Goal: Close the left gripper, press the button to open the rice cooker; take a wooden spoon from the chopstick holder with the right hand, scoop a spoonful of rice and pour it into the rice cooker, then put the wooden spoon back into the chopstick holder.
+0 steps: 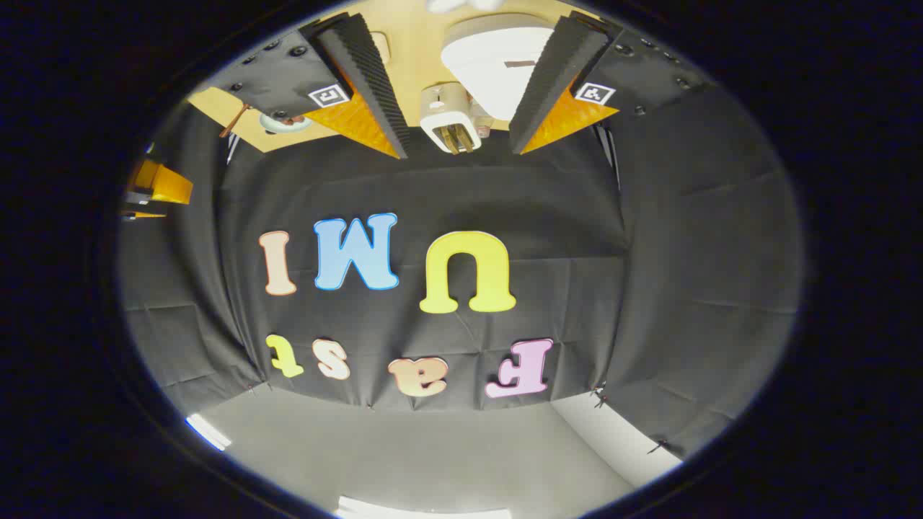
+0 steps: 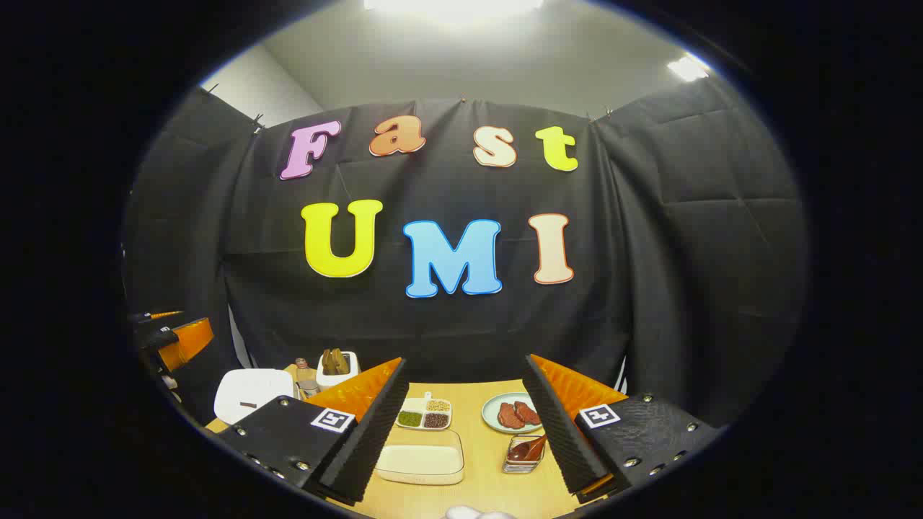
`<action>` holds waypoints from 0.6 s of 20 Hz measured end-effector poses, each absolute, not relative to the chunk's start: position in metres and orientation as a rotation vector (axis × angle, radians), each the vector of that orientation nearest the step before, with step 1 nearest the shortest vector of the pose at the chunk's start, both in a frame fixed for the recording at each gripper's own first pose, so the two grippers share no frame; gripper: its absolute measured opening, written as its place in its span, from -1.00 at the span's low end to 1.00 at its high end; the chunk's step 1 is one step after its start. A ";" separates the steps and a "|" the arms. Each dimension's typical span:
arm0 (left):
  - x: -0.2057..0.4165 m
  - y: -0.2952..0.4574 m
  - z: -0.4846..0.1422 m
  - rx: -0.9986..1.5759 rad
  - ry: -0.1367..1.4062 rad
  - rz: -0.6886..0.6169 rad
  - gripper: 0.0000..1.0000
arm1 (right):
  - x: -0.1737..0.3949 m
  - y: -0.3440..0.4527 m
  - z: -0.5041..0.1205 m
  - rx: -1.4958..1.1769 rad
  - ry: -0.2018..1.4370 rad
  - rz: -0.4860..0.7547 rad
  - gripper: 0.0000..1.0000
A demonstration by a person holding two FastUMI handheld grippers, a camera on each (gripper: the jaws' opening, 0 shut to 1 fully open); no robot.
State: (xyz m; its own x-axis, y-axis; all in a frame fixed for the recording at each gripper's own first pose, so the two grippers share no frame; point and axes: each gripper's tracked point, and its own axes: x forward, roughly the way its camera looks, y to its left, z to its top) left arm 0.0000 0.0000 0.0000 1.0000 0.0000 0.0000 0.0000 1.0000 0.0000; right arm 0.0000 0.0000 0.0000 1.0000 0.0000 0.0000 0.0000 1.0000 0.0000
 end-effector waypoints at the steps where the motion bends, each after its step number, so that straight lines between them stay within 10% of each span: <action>1: 0.002 0.000 0.002 -0.005 -0.001 -0.001 0.93 | 0.001 0.000 0.003 0.000 -0.002 0.000 0.94; 12: 0.000 -0.013 0.011 0.001 -0.035 -0.019 0.92 | 0.008 -0.002 0.023 0.014 -0.041 -0.010 0.94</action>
